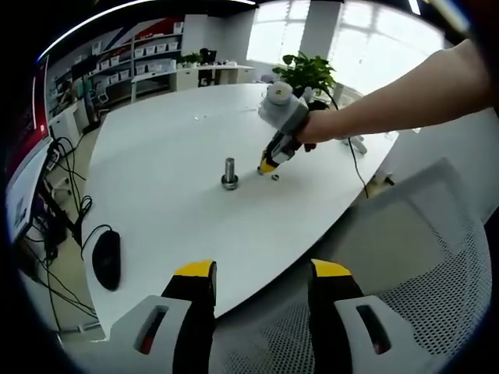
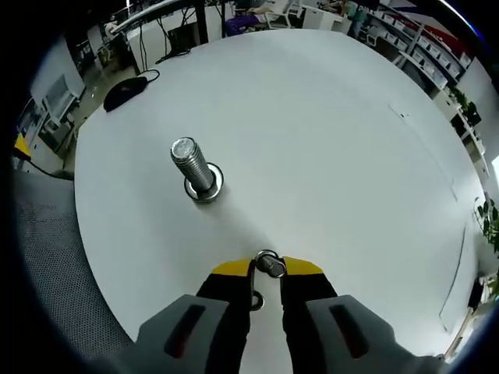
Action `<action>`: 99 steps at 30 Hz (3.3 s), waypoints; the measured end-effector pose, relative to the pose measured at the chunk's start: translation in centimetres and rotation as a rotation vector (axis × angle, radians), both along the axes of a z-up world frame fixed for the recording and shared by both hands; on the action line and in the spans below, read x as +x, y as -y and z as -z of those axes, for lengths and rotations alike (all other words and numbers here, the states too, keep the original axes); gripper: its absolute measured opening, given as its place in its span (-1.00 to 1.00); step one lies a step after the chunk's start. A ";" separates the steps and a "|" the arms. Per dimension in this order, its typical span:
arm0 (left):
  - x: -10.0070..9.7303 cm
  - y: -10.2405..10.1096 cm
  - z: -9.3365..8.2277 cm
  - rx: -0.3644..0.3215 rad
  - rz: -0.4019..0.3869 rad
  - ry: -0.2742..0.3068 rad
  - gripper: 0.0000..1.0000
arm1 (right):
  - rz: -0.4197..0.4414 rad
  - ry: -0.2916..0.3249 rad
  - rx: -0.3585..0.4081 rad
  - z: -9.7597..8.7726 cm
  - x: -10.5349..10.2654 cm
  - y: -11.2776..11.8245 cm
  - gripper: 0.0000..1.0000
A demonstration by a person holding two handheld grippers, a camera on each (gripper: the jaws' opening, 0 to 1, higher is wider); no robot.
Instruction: Place the washer onto the threaded stud by aligning its center hole with the stud, sliding it down to the base, and recovering from edge contact or off-axis alignment until the washer reaches the visible bottom stop.
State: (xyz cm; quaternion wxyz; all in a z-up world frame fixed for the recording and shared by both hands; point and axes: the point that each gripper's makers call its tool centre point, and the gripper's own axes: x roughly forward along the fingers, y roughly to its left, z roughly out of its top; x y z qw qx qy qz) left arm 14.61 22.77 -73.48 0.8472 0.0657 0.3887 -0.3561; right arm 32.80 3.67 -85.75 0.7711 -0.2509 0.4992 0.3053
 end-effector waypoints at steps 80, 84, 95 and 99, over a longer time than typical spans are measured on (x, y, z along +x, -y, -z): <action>-0.3 0.5 -0.3 -0.009 0.036 0.018 -0.11 | -0.025 -0.174 -0.208 1.2 -5.3 0.7 -0.70; -0.4 0.5 -0.3 -0.012 0.034 0.016 -0.11 | -0.007 -0.169 -0.193 1.1 -5.4 0.7 -0.70; -0.4 0.5 -0.2 -0.010 0.033 0.007 -0.11 | 0.089 -0.062 -0.011 1.0 -5.3 1.0 -0.71; -0.5 0.5 -0.1 -0.009 0.034 -0.003 -0.11 | 0.077 -0.034 0.000 1.0 -5.2 0.9 -0.71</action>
